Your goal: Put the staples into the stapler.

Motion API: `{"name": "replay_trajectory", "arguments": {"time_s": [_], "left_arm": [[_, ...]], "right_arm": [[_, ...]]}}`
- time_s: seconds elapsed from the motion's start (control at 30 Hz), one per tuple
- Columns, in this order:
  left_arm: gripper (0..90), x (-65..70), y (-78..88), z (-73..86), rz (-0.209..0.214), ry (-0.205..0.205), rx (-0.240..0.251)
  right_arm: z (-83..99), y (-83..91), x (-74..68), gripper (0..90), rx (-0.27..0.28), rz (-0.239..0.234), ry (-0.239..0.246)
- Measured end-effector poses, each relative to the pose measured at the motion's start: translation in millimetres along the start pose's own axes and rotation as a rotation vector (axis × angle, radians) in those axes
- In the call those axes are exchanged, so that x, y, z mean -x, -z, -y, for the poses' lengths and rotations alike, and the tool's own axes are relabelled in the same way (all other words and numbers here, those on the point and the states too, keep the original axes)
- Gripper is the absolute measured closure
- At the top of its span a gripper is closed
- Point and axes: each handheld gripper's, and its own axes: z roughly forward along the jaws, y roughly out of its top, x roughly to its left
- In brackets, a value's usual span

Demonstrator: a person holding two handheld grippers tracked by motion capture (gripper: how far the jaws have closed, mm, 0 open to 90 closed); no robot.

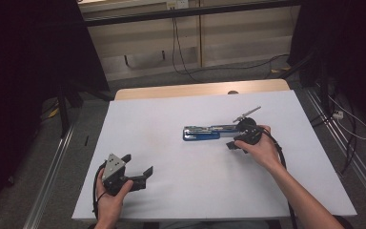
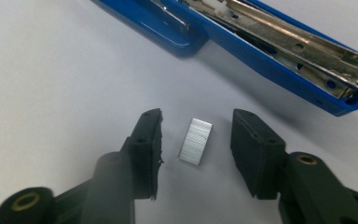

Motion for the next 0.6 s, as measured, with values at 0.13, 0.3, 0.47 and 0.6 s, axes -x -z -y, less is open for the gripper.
{"name": "replay_trajectory", "arguments": {"time_s": [0.13,0.3,0.47,0.6], "left_arm": [[5.3,0.3,-0.1,0.1,0.002,-0.003,-0.004],[5.4,1.2,-1.0,0.3,0.003,0.006,-0.003],[5.4,1.3,-1.4,0.3,0.005,0.002,-0.004],[5.4,1.3,-1.2,0.1,0.004,-0.001,-0.004]], "right_arm": [[-3.1,-1.0,-2.3,61.5,-0.028,0.014,0.014],[-4.6,-4.3,-3.2,66.8,-0.065,0.015,0.014],[-6.2,-4.8,-4.5,68.7,-0.09,0.023,0.021],[-7.2,-5.8,-6.1,69.5,-0.1,0.034,0.026]]}}
